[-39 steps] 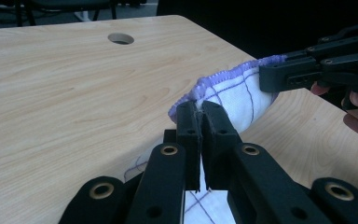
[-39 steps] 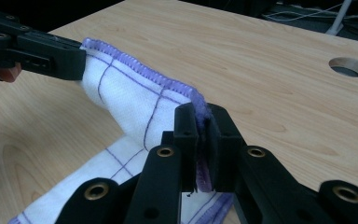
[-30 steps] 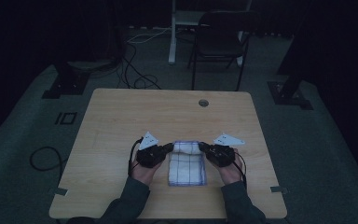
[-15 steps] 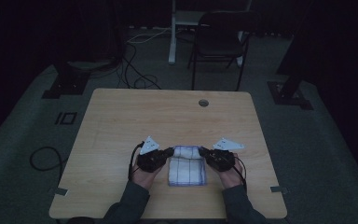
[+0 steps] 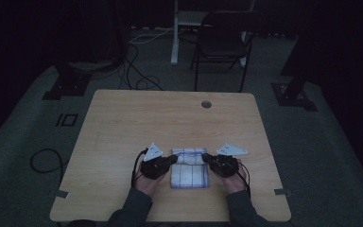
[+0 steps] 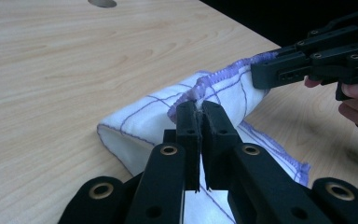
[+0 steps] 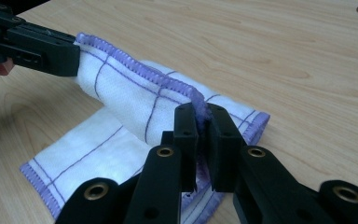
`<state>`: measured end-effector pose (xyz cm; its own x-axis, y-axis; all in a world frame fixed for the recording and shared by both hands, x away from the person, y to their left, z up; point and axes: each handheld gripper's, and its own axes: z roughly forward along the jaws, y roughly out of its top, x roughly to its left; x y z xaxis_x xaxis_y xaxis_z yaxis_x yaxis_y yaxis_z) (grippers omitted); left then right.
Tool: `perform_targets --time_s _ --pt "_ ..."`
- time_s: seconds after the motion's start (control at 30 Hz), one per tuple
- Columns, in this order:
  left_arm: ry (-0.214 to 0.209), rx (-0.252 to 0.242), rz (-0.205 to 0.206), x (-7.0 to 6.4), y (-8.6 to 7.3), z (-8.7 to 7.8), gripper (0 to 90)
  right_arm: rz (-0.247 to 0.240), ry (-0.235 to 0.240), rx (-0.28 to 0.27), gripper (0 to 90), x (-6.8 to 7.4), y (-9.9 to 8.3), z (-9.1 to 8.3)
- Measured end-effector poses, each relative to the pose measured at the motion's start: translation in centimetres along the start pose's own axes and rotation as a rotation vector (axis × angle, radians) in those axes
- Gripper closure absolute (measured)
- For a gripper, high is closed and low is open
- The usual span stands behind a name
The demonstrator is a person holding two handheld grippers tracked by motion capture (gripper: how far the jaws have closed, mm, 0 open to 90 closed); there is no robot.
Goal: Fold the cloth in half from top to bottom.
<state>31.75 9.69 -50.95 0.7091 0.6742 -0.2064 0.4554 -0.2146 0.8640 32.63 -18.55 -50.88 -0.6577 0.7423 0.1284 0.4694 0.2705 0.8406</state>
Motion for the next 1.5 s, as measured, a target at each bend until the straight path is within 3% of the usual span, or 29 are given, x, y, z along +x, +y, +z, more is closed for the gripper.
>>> perform_targets --time_s 1.5 --pt "-0.009 0.061 -0.047 -0.2 -3.3 -0.8 85.7 0.000 0.032 0.062 83.2 1.4 -2.4 -0.3"
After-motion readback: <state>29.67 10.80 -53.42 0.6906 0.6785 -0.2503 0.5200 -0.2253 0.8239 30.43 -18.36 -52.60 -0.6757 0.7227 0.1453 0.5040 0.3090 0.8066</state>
